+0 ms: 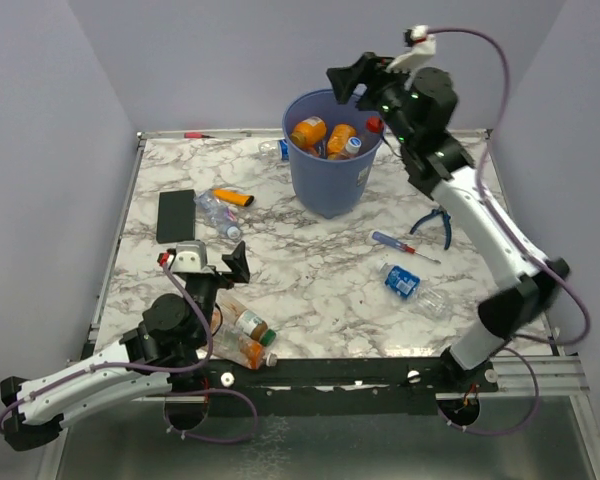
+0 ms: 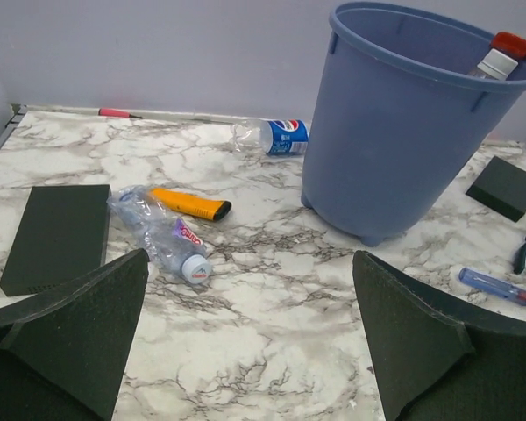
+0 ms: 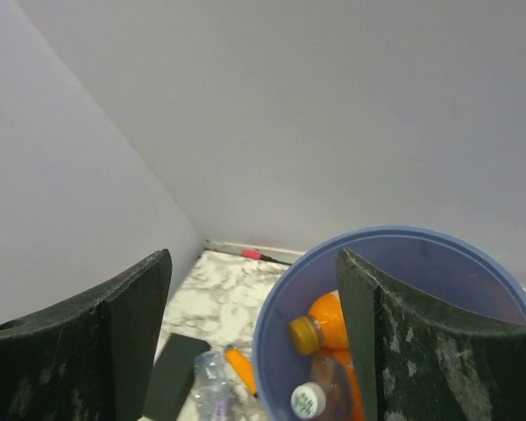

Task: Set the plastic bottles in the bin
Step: Place the plastic bottle in the trash bin.

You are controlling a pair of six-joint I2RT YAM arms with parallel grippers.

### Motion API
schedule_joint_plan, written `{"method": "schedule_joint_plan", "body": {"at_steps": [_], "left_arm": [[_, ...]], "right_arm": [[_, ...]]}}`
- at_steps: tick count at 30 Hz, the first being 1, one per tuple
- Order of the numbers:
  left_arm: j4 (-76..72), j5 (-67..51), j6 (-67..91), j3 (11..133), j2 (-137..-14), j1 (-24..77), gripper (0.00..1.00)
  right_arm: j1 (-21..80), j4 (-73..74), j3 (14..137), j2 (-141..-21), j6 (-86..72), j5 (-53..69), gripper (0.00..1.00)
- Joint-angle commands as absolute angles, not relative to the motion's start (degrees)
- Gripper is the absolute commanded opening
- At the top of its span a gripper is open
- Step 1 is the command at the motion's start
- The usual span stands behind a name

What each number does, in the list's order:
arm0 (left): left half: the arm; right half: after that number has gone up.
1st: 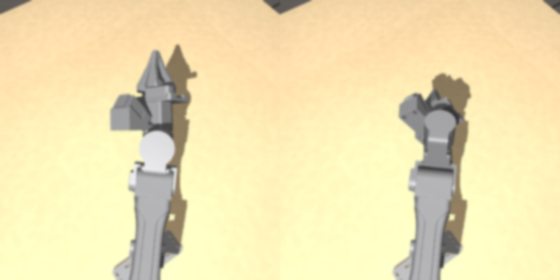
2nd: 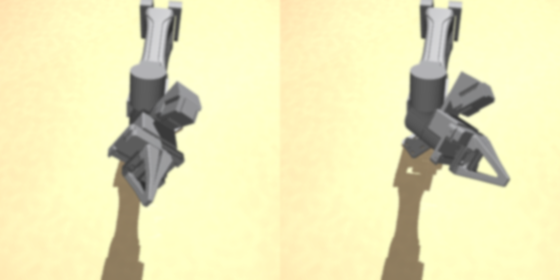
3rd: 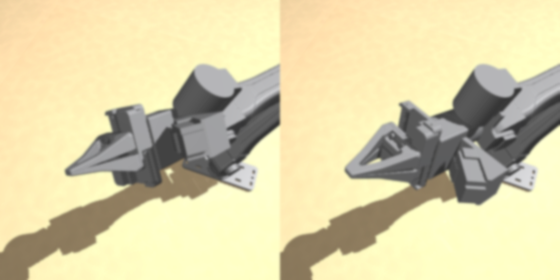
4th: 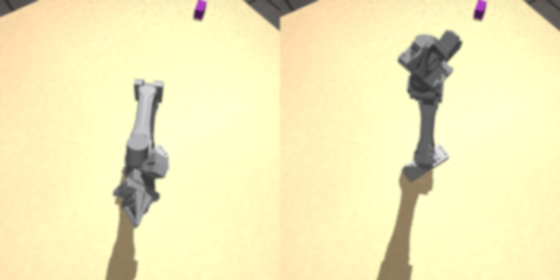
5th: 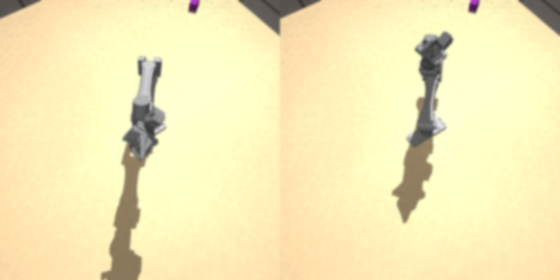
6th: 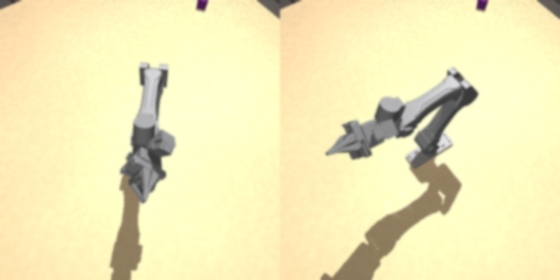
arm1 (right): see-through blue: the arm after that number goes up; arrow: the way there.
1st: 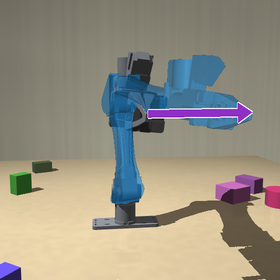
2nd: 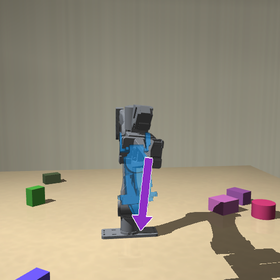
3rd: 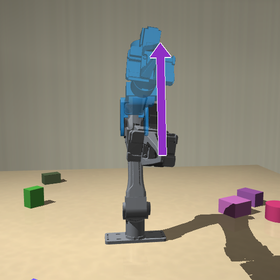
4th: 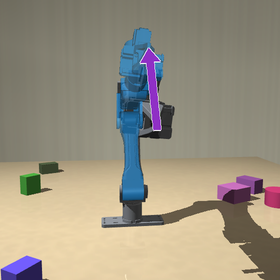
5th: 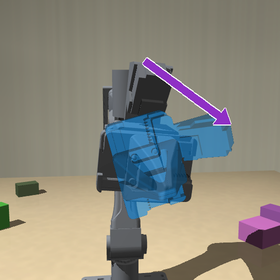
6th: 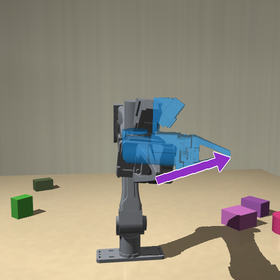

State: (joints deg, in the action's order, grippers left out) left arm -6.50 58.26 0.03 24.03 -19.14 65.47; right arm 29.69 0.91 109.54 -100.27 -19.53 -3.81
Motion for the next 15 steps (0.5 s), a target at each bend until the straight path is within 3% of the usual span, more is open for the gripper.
{"method": "schedule_joint_plan", "body": {"at_steps": [1,8,15], "left_arm": [[-4.19,58.89,4.08,26.28,-20.4,65.48,0.99],[2.62,57.59,16.63,28.67,-24.49,65.41,0.99],[11.56,43.96,38.61,34.01,-40.12,65.36,0.99]], "right_arm": [[29.83,-1.45,91.71,-82.46,-23.77,-0.37,0.78],[29.88,2.88,58.93,-53.73,-28.03,-5.85,0.77],[29.86,14.12,39.61,-41.38,-38.69,-13.26,0.76]]}}
